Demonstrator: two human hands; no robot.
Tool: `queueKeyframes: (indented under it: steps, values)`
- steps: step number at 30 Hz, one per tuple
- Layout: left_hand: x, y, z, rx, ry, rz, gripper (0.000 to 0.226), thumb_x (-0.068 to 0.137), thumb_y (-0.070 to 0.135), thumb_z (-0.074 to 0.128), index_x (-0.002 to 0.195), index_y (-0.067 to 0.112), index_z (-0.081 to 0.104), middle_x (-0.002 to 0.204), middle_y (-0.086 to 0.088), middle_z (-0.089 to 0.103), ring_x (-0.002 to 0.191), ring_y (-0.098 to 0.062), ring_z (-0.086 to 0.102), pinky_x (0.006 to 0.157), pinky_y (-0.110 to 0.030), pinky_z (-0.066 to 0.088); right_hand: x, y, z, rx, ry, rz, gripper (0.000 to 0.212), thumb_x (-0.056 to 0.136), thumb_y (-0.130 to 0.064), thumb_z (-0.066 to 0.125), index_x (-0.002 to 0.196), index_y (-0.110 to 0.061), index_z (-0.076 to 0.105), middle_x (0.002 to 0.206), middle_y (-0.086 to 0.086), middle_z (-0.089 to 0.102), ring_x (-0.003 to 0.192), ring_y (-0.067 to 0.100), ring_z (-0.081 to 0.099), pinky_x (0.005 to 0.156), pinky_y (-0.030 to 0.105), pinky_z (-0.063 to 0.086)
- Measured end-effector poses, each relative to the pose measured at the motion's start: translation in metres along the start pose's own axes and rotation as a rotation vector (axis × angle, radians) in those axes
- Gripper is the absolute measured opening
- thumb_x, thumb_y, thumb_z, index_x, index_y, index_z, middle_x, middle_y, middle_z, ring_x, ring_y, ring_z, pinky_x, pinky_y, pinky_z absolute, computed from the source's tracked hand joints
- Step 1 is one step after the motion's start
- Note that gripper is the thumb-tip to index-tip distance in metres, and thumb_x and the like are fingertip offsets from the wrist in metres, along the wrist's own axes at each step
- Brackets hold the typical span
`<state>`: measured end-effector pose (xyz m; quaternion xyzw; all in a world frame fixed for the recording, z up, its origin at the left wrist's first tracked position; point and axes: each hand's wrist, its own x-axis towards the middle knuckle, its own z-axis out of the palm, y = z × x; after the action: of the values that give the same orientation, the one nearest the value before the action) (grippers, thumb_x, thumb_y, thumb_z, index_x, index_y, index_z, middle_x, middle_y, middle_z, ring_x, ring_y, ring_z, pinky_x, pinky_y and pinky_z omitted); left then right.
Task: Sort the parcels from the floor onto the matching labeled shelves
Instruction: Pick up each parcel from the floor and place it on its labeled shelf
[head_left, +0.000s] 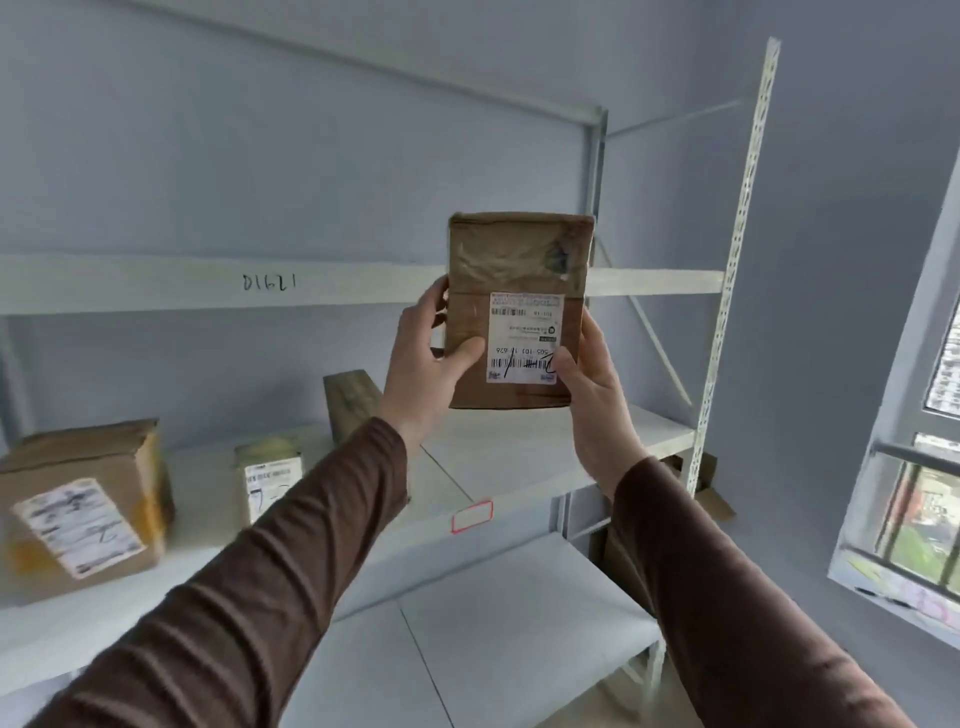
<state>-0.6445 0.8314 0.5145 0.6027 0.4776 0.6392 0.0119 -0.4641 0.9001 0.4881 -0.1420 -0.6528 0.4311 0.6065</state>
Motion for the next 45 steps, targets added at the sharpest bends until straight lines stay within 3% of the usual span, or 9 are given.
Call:
queueKeyframes:
  steps: [2, 6, 9, 15, 22, 25, 29, 32, 45]
  values:
    - [0.016, 0.012, -0.025, 0.05, 0.049, 0.029, 0.07, 0.095, 0.028, 0.072, 0.155, 0.035, 0.036, 0.138, 0.007, 0.047, 0.122, 0.012, 0.047, 0.101, -0.015, 0.044, 0.019, -0.012, 0.021, 0.036, -0.052, -0.025, 0.051, 0.109, -0.008, 0.044, 0.157, -0.022, 0.037, 0.145, 0.007, 0.058, 0.132, 0.021, 0.057, 0.097, 0.031, 0.055]
    - [0.04, 0.036, -0.081, 0.112, 0.109, 0.07, 0.073, 0.096, 0.029, 0.071, 0.158, 0.034, 0.033, 0.139, 0.007, 0.047, 0.125, 0.009, 0.046, 0.112, -0.031, 0.044, 0.051, -0.036, 0.073, 0.081, -0.128, -0.083, 0.051, 0.109, -0.012, 0.046, 0.158, -0.023, 0.035, 0.147, 0.007, 0.056, 0.134, 0.023, 0.056, 0.104, 0.038, 0.054]
    - [0.054, 0.049, -0.124, 0.183, 0.167, 0.093, 0.073, 0.097, 0.029, 0.07, 0.158, 0.033, 0.031, 0.143, 0.007, 0.047, 0.121, 0.013, 0.045, 0.11, -0.027, 0.043, 0.068, -0.052, 0.118, 0.131, -0.182, -0.099, 0.053, 0.108, -0.012, 0.047, 0.158, -0.026, 0.034, 0.145, 0.0, 0.059, 0.132, 0.02, 0.058, 0.104, 0.039, 0.054]
    - [0.071, 0.046, -0.218, 0.279, 0.234, 0.089, 0.071, 0.094, 0.03, 0.073, 0.154, 0.029, 0.034, 0.147, 0.006, 0.051, 0.133, -0.01, 0.049, 0.112, -0.042, 0.046, 0.091, -0.064, 0.219, 0.152, -0.281, -0.102, 0.06, 0.106, -0.006, 0.048, 0.158, -0.03, 0.032, 0.142, -0.001, 0.061, 0.127, 0.017, 0.062, 0.1, 0.04, 0.057]
    - [0.081, 0.024, -0.325, 0.365, 0.261, 0.043, 0.076, 0.093, 0.028, 0.074, 0.156, 0.033, 0.031, 0.143, 0.009, 0.052, 0.127, -0.011, 0.051, 0.109, -0.034, 0.045, 0.104, -0.057, 0.336, 0.052, -0.302, -0.1, 0.065, 0.094, -0.024, 0.062, 0.149, -0.05, 0.04, 0.14, -0.002, 0.06, 0.131, 0.022, 0.057, 0.109, 0.05, 0.05]
    - [0.085, 0.009, -0.361, 0.411, 0.265, 0.032, 0.078, 0.093, 0.029, 0.074, 0.157, 0.032, 0.03, 0.146, 0.008, 0.051, 0.128, -0.009, 0.048, 0.11, -0.033, 0.042, 0.103, -0.052, 0.37, 0.053, -0.318, -0.119, 0.065, 0.097, -0.013, 0.06, 0.154, -0.037, 0.038, 0.139, 0.0, 0.062, 0.128, 0.02, 0.06, 0.109, 0.043, 0.051]
    - [0.089, -0.013, -0.4, 0.435, 0.231, -0.004, 0.082, 0.091, 0.035, 0.076, 0.157, 0.037, 0.028, 0.146, 0.009, 0.05, 0.132, -0.012, 0.046, 0.115, -0.047, 0.042, 0.104, -0.043, 0.404, 0.015, -0.335, -0.123, 0.064, 0.101, -0.003, 0.057, 0.156, -0.027, 0.036, 0.136, -0.002, 0.065, 0.122, 0.014, 0.063, 0.103, 0.029, 0.053]
    - [0.092, -0.025, -0.416, 0.429, 0.22, -0.018, 0.083, 0.091, 0.031, 0.077, 0.157, 0.035, 0.028, 0.146, 0.008, 0.051, 0.13, -0.012, 0.048, 0.114, -0.047, 0.043, 0.108, -0.036, 0.42, -0.055, -0.334, -0.123, 0.064, 0.101, -0.006, 0.058, 0.156, -0.03, 0.036, 0.132, -0.006, 0.066, 0.117, 0.009, 0.063, 0.101, 0.026, 0.052]
    - [0.119, -0.05, -0.445, 0.575, 0.18, -0.072, 0.082, 0.089, 0.028, 0.08, 0.155, 0.023, 0.031, 0.146, 0.001, 0.054, 0.126, -0.018, 0.057, 0.108, -0.042, 0.049, 0.142, -0.021, 0.452, -0.347, -0.359, -0.1, 0.054, 0.099, -0.022, 0.066, 0.147, -0.025, 0.041, 0.128, -0.006, 0.07, 0.114, 0.013, 0.067, 0.088, 0.036, 0.06]
